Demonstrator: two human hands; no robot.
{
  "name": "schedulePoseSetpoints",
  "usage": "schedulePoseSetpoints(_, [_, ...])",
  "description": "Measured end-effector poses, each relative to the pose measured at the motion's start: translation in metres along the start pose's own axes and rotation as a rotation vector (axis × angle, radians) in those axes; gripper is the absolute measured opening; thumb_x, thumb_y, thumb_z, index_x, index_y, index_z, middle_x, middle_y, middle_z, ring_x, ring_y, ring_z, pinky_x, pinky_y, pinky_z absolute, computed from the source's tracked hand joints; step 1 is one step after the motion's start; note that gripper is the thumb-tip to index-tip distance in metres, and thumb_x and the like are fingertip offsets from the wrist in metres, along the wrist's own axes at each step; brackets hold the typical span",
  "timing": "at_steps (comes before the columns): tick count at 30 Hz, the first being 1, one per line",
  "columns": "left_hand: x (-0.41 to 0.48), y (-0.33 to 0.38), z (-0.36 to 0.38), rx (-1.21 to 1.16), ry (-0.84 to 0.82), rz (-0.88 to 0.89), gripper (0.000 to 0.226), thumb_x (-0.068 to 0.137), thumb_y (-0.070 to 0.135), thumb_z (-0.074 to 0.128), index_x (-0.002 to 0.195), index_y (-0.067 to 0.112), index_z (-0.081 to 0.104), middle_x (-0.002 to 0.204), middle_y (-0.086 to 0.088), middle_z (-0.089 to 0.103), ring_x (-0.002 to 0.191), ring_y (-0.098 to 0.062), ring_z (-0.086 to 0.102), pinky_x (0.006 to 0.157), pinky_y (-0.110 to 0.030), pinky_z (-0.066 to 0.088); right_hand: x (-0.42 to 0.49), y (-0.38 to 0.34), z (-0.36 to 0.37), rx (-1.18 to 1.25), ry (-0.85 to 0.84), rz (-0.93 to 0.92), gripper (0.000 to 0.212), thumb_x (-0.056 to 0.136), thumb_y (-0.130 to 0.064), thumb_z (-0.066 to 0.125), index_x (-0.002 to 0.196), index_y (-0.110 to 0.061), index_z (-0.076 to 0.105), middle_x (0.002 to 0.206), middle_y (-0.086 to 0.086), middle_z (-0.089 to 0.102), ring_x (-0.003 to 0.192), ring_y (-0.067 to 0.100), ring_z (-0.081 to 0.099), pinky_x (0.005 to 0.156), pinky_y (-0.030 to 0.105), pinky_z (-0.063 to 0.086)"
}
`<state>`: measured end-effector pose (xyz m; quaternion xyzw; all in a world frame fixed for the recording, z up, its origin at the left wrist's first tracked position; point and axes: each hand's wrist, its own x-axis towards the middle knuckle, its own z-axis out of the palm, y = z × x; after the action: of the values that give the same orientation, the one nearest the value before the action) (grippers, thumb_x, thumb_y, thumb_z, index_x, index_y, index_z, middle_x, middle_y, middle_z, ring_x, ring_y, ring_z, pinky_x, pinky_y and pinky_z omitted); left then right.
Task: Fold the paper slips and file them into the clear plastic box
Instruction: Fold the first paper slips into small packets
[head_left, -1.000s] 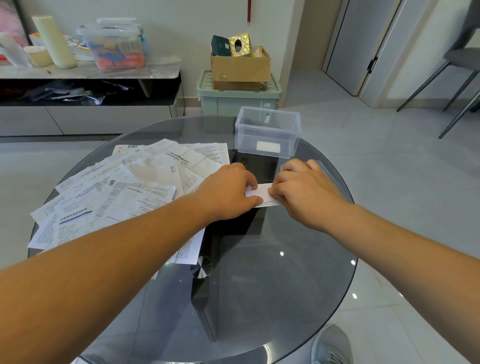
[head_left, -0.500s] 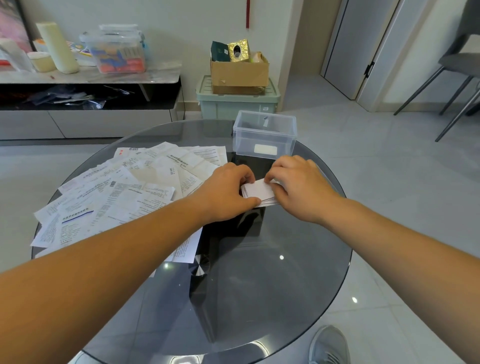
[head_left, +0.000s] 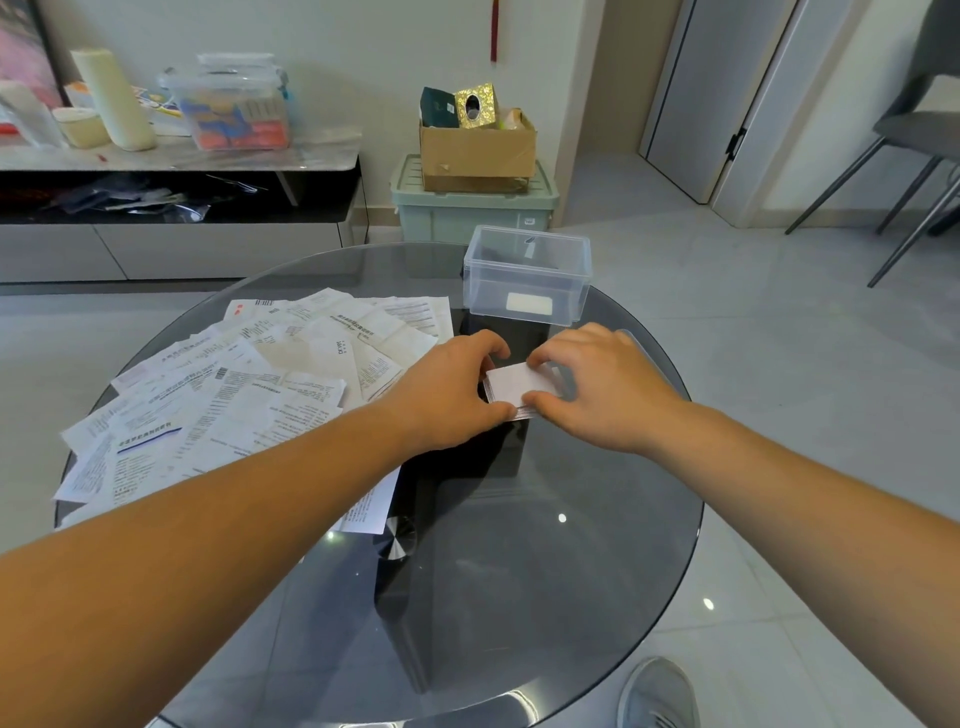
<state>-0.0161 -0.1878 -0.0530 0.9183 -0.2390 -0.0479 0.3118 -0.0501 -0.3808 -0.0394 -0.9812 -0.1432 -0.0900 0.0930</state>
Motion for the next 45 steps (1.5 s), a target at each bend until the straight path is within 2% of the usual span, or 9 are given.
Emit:
schedulePoseSetpoints(3, [0.002, -0.001, 0.000, 0.006, 0.017, -0.005, 0.057, 0.086, 0.033, 0.076, 0.136, 0.025, 0.051, 0.132, 0.002, 0.060, 0.116, -0.016, 0.060, 0.090, -0.021, 0.048, 0.001, 0.001, -0.001, -0.020, -0.042, -0.008, 0.046, 0.088, -0.054, 0.063, 0.127, -0.031, 0.060, 0.126, -0.010, 0.060, 0.122, 0.017, 0.045, 0.099, 0.041, 0.034])
schedulePoseSetpoints(8, [0.005, -0.001, 0.000, 0.011, 0.035, -0.008, 0.056, 0.088, 0.036, 0.074, 0.137, 0.024, 0.051, 0.133, 0.002, 0.060, 0.113, -0.015, 0.060, 0.090, -0.022, 0.048, 0.004, 0.004, 0.001, -0.037, -0.046, 0.015, 0.041, 0.091, -0.049, 0.061, 0.128, -0.031, 0.058, 0.126, -0.008, 0.060, 0.122, 0.020, 0.044, 0.100, 0.041, 0.033])
schedulePoseSetpoints(14, [0.006, 0.001, 0.001, 0.001, 0.046, -0.017, 0.062, 0.086, 0.038, 0.076, 0.139, 0.024, 0.049, 0.136, 0.000, 0.056, 0.117, -0.017, 0.058, 0.097, -0.028, 0.048, 0.003, 0.007, 0.001, -0.008, -0.016, 0.041, 0.033, 0.092, -0.043, 0.059, 0.121, -0.027, 0.061, 0.119, -0.005, 0.063, 0.115, 0.021, 0.047, 0.099, 0.042, 0.037])
schedulePoseSetpoints(20, [0.004, 0.004, -0.003, 0.006, 0.055, -0.011, 0.071, 0.083, 0.042, 0.078, 0.142, 0.024, 0.044, 0.141, -0.001, 0.053, 0.123, -0.019, 0.055, 0.101, -0.033, 0.049, 0.002, 0.006, -0.002, 0.048, 0.014, 0.053, 0.038, 0.093, -0.038, 0.061, 0.127, -0.023, 0.059, 0.124, -0.001, 0.061, 0.115, 0.022, 0.050, 0.101, 0.043, 0.040])
schedulePoseSetpoints(25, [-0.001, 0.003, -0.008, 0.007, 0.075, 0.018, 0.077, 0.080, 0.043, 0.081, 0.143, 0.022, 0.043, 0.138, -0.001, 0.053, 0.122, -0.016, 0.054, 0.099, -0.029, 0.049, 0.001, 0.002, -0.005, 0.087, 0.040, 0.050, 0.047, 0.093, -0.037, 0.062, 0.137, -0.022, 0.054, 0.137, 0.000, 0.058, 0.125, 0.024, 0.049, 0.107, 0.048, 0.039])
schedulePoseSetpoints(31, [-0.004, -0.002, -0.007, 0.005, 0.075, 0.011, 0.075, 0.080, 0.043, 0.081, 0.142, 0.022, 0.044, 0.137, 0.000, 0.054, 0.120, -0.014, 0.054, 0.092, -0.022, 0.043, 0.000, 0.001, -0.006, 0.106, 0.041, 0.049, 0.047, 0.093, -0.037, 0.062, 0.136, -0.023, 0.054, 0.135, -0.002, 0.058, 0.125, 0.022, 0.049, 0.107, 0.046, 0.039])
schedulePoseSetpoints(34, [-0.002, -0.005, -0.006, 0.005, 0.070, 0.010, 0.071, 0.080, 0.043, 0.080, 0.139, 0.023, 0.047, 0.133, 0.001, 0.056, 0.116, -0.012, 0.055, 0.091, -0.022, 0.045, 0.000, 0.001, -0.004, 0.092, 0.034, 0.044, 0.041, 0.092, -0.037, 0.063, 0.130, -0.023, 0.059, 0.128, -0.003, 0.060, 0.120, 0.021, 0.051, 0.104, 0.044, 0.040])
schedulePoseSetpoints(40, [0.002, -0.004, -0.002, 0.015, 0.072, 0.001, 0.057, 0.083, 0.042, 0.077, 0.131, 0.022, 0.053, 0.125, 0.001, 0.059, 0.107, -0.014, 0.058, 0.093, -0.029, 0.053, 0.002, 0.000, -0.003, 0.112, 0.021, 0.032, 0.009, 0.095, -0.033, 0.063, 0.098, -0.025, 0.063, 0.114, -0.004, 0.061, 0.110, 0.019, 0.050, 0.095, 0.036, 0.038])
schedulePoseSetpoints(45, [0.004, 0.000, -0.005, -0.012, 0.040, -0.004, 0.059, 0.086, 0.043, 0.074, 0.135, 0.023, 0.048, 0.129, 0.003, 0.058, 0.110, -0.015, 0.058, 0.084, -0.019, 0.047, 0.010, -0.005, -0.011, 0.321, 0.087, 0.144, 0.005, 0.098, -0.021, 0.056, 0.095, -0.020, 0.061, 0.104, -0.003, 0.065, 0.102, 0.019, 0.055, 0.085, 0.035, 0.044])
